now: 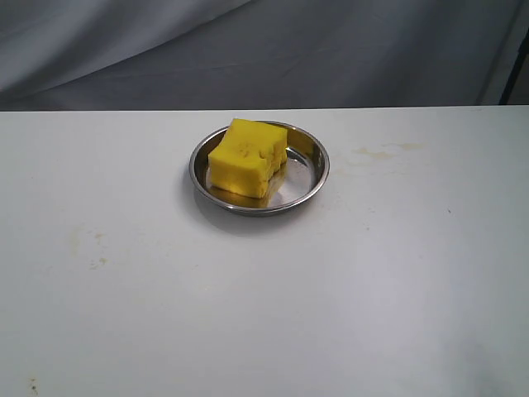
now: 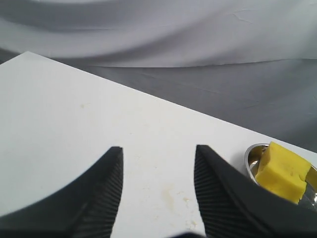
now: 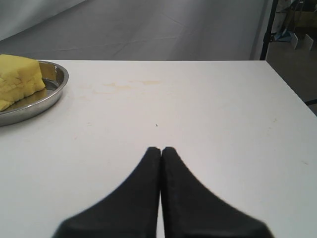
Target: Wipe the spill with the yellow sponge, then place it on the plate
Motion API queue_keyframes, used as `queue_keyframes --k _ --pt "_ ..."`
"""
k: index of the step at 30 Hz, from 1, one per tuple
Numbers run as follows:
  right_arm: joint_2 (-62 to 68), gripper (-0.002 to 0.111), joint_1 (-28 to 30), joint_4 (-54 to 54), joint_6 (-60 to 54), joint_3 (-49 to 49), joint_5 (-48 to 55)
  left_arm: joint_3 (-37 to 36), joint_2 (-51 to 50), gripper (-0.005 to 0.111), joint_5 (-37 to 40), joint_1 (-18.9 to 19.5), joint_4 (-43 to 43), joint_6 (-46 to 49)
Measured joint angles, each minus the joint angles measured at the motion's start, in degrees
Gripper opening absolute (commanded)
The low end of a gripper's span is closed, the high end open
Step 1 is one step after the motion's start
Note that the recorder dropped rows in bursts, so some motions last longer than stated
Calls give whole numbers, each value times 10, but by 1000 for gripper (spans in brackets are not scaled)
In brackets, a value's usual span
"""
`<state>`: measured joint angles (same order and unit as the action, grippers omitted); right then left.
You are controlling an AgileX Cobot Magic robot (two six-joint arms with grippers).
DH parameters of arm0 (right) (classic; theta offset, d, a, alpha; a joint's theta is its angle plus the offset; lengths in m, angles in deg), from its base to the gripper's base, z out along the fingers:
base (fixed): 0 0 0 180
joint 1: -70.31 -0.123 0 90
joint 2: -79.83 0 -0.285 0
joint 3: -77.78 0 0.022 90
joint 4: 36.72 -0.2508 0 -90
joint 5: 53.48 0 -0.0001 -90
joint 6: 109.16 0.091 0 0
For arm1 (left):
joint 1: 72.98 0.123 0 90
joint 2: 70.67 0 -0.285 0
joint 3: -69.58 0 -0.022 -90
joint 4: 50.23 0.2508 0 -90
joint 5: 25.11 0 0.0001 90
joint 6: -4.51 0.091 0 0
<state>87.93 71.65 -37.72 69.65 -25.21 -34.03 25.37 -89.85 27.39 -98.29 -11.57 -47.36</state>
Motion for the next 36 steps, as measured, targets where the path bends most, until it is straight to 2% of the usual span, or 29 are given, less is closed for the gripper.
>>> queue_keyframes --k 3,8,17,21,29,36 --pt "0 0 0 0 0 0 0 0 0 35 1 0 0 0" --pt "0 0 0 0 0 0 0 0 7 0 1 0 -1 0" --pt "0 0 0 0 0 0 0 0 10 0 -33 1 -7 0" --pt "0 0 0 0 0 0 0 -1 10 0 -71 25 -17 0" --pt "0 0 0 0 0 0 0 -40 13 0 -233 82 -46 76" --pt "0 0 0 0 0 0 0 -99 13 0 -397 142 -99 86"
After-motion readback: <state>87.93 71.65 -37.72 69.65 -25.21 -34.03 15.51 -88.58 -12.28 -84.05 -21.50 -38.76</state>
